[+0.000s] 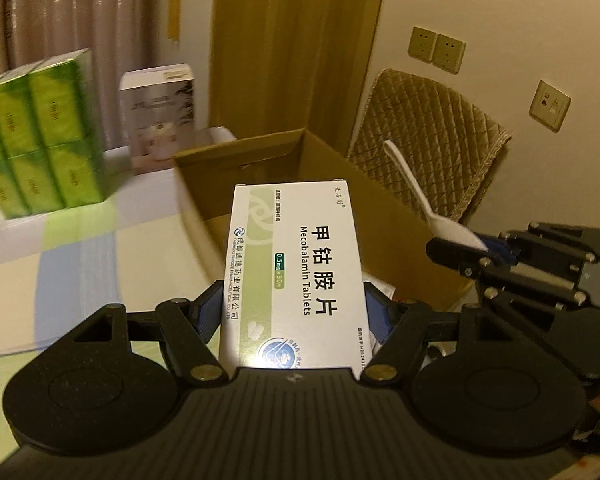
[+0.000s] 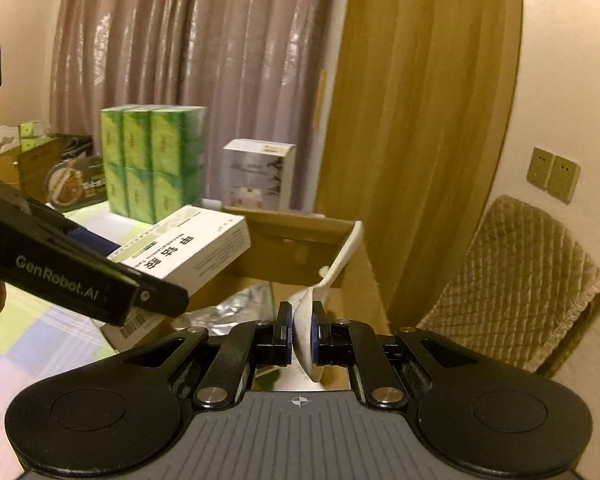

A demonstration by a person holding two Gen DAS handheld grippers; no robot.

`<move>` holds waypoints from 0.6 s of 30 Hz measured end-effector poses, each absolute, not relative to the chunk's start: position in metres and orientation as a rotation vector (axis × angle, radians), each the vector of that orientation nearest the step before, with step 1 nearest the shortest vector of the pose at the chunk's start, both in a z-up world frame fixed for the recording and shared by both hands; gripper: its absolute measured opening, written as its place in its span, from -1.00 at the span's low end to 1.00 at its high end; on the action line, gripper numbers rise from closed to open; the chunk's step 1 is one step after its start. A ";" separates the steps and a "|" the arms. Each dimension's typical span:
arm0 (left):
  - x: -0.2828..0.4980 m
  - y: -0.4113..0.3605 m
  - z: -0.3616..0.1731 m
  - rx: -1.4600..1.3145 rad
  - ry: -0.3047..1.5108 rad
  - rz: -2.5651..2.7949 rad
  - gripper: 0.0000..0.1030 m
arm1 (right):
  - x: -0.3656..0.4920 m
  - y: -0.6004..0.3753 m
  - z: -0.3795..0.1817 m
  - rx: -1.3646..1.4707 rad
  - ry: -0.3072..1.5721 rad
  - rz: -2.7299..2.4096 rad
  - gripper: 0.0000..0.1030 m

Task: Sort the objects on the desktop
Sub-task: 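Open both tools to drop the medicine box and spoon into the box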

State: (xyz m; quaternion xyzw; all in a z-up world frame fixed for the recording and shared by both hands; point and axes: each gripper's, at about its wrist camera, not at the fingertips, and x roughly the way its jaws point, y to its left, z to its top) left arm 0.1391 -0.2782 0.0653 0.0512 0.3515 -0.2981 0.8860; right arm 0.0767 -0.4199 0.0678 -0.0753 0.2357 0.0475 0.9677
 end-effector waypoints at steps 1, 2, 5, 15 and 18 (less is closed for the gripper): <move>0.142 -0.284 0.064 0.107 0.730 -0.627 0.30 | 0.079 -0.423 0.066 -0.148 0.479 0.091 -0.90; 0.145 -0.290 0.064 0.109 0.729 -0.631 0.30 | 0.080 -0.426 0.065 -0.145 0.482 0.088 -0.90; 0.154 -0.299 0.060 0.084 0.728 -0.637 0.31 | 0.081 -0.435 0.061 -0.127 0.492 0.076 -0.90; 0.162 -0.275 0.051 0.047 0.755 -0.580 0.42 | 0.079 -0.434 0.049 -0.103 0.513 0.097 -0.90; 0.158 -0.266 0.049 0.037 0.757 -0.567 0.45 | 0.081 -0.427 0.052 -0.103 0.507 0.112 -0.90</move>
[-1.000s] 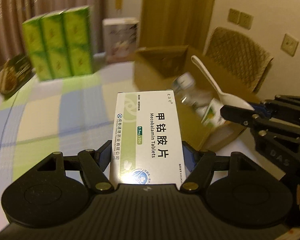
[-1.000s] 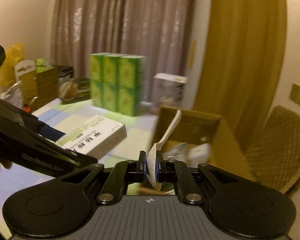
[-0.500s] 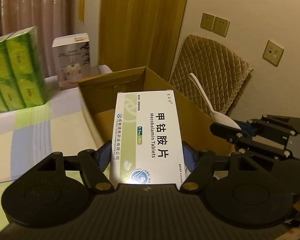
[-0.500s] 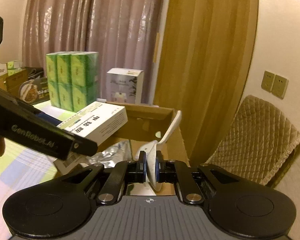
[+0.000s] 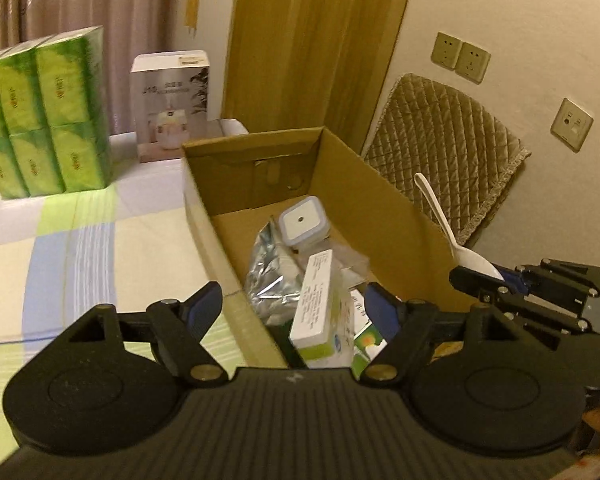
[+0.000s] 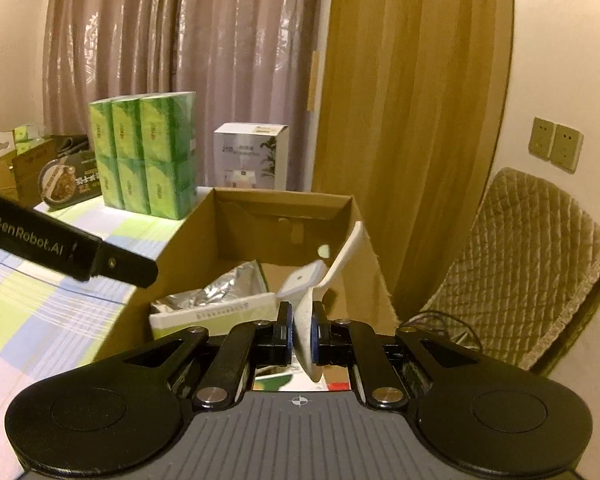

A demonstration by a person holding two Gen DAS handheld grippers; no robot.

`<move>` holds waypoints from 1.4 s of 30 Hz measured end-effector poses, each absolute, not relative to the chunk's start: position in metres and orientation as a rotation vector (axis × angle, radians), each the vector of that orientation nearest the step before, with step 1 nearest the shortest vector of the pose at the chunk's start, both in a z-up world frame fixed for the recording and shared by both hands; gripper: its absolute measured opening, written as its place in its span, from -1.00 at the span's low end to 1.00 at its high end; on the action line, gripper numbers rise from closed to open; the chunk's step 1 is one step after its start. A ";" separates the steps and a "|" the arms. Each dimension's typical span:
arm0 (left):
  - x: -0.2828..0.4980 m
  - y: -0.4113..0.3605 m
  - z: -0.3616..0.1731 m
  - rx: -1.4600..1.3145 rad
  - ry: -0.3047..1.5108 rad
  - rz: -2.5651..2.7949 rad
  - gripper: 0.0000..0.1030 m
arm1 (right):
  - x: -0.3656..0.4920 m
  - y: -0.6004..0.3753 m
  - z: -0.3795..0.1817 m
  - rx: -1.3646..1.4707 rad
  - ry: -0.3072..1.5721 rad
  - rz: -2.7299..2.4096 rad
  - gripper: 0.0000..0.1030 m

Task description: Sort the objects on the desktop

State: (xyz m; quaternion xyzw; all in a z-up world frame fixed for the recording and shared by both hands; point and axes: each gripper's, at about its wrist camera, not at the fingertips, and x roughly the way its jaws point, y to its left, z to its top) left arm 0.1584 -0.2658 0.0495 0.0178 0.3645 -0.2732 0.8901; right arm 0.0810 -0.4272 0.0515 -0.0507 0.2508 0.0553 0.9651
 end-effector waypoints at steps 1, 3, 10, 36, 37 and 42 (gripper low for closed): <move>0.157 -0.263 0.049 0.033 0.759 -0.565 0.45 | 0.082 -0.425 0.053 -0.106 0.503 0.117 -0.90; 0.155 -0.258 0.049 0.027 0.758 -0.560 0.45 | 0.087 -0.421 0.056 -0.111 0.491 0.135 -0.90; 0.152 -0.247 0.050 0.023 0.756 -0.545 0.46 | 0.093 -0.425 0.061 -0.060 0.474 0.141 -0.41; 0.045 -0.217 0.070 -0.014 0.757 -0.488 0.97 | -0.018 -0.434 0.109 0.051 0.629 0.116 0.96; 0.043 -0.216 0.071 -0.021 0.763 -0.487 0.97 | -0.023 -0.433 0.111 0.058 0.639 0.121 0.96; 0.028 -0.212 0.078 -0.060 0.774 -0.488 0.97 | -0.040 -0.428 0.111 0.073 0.673 0.096 0.96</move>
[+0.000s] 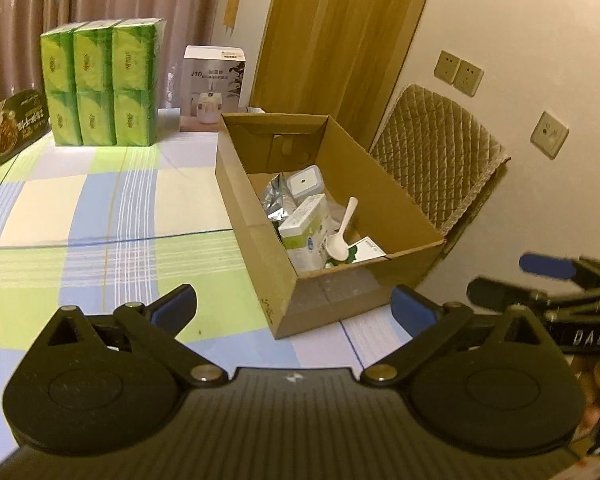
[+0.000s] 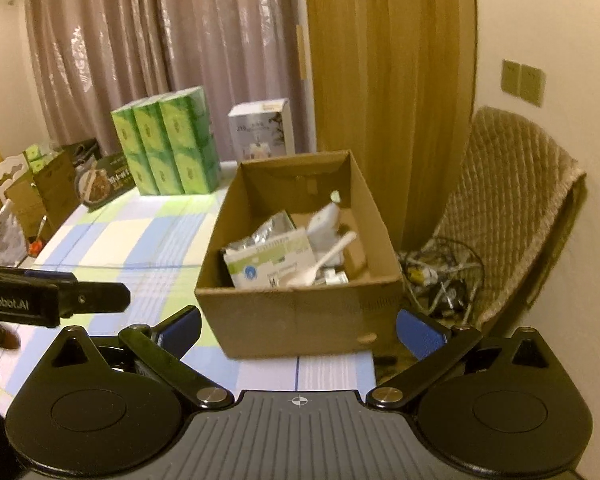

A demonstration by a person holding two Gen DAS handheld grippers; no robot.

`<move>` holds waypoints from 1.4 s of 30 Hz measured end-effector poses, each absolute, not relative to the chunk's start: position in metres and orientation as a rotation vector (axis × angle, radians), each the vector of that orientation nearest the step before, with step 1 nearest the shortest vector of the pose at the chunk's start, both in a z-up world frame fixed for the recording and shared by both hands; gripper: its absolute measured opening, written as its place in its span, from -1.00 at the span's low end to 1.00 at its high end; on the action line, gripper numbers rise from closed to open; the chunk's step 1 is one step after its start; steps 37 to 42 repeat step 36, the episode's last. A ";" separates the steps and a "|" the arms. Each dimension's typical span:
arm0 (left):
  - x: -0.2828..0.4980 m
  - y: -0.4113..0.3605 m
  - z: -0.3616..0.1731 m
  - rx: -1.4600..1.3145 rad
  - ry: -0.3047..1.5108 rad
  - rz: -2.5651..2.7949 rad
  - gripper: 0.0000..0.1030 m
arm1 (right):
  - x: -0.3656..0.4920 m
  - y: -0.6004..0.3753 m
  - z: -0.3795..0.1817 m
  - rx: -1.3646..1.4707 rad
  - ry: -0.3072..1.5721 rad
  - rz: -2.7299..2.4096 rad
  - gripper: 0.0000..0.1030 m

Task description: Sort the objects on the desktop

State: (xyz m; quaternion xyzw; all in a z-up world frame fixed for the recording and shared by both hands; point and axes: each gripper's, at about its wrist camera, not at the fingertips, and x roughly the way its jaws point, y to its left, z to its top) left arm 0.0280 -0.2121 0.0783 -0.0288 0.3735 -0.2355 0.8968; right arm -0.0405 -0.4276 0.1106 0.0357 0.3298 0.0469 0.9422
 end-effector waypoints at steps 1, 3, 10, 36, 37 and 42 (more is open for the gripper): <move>0.026 -0.212 0.079 -0.063 0.782 -0.486 0.97 | -0.043 -0.427 0.110 0.075 0.677 0.096 0.96; 0.020 -0.212 0.081 -0.058 0.788 -0.477 0.97 | -0.048 -0.425 0.110 0.076 0.684 0.096 0.96; 0.003 -0.209 0.088 -0.066 0.770 -0.430 0.97 | -0.061 -0.421 0.111 0.092 0.702 0.084 0.97; -0.005 -0.208 0.082 -0.069 0.772 -0.415 0.98 | -0.065 -0.410 0.114 0.077 0.711 0.080 0.97; -0.005 -0.208 0.082 -0.069 0.772 -0.415 0.98 | -0.065 -0.410 0.114 0.077 0.711 0.080 0.97; -0.005 -0.208 0.082 -0.069 0.772 -0.415 0.98 | -0.065 -0.410 0.114 0.077 0.711 0.080 0.97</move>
